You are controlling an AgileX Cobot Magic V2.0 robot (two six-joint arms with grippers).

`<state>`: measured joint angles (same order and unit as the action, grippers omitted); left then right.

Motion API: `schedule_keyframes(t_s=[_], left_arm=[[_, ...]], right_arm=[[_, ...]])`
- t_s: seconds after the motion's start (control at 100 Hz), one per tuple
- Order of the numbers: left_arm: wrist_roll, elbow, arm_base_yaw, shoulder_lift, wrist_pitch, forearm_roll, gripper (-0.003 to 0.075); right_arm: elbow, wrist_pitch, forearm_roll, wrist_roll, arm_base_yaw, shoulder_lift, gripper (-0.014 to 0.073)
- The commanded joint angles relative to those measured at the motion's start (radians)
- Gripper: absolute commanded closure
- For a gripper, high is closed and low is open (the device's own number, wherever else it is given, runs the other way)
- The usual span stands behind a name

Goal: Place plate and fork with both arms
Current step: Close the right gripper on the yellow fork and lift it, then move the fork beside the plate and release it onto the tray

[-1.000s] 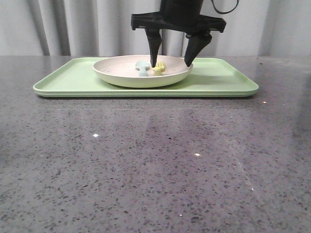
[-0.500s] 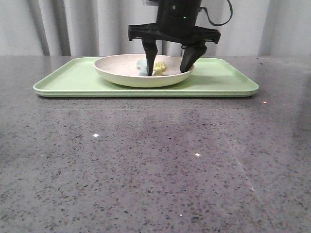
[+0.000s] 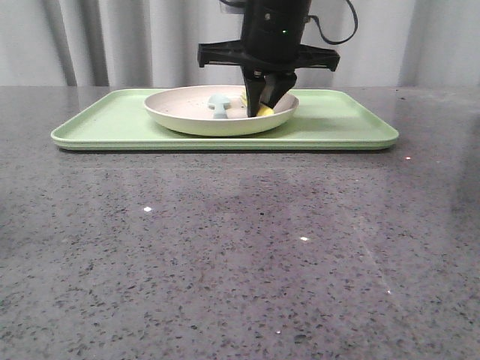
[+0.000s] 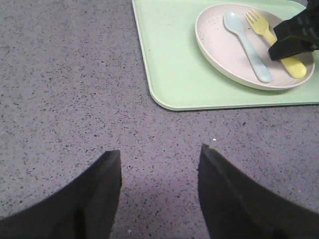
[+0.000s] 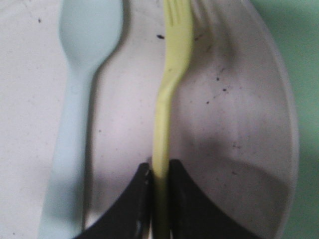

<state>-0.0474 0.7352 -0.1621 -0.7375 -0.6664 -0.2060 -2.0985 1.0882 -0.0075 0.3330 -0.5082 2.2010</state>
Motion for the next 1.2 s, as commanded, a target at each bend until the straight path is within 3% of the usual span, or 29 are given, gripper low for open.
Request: schedule_keyframes(t_s=[0.0,0.64,0.84,1.19], left_arm=[[-0.01,0.027,0.004,0.004,0.072,-0.014,0.0365],[-0.01,0.027,0.004,0.004,0.062,-0.014,0.0365],[-0.01,0.027,0.004,0.004,0.062,-0.014,0.0365],[-0.01,0.027,0.004,0.004,0.06,-0.014,0.0365]], right_arm=[[-0.032,-0.018,-0.003,0.002,0.005,-0.061,0.0582],[-0.174,0.163,-0.068,0.002,0.011,-0.102,0.059],[-0.174,0.259,-0.061,0.002,0.075,-0.122,0.059],[-0.146,0.259,-0.017,-0.024,0.176,-0.144,0.059]])
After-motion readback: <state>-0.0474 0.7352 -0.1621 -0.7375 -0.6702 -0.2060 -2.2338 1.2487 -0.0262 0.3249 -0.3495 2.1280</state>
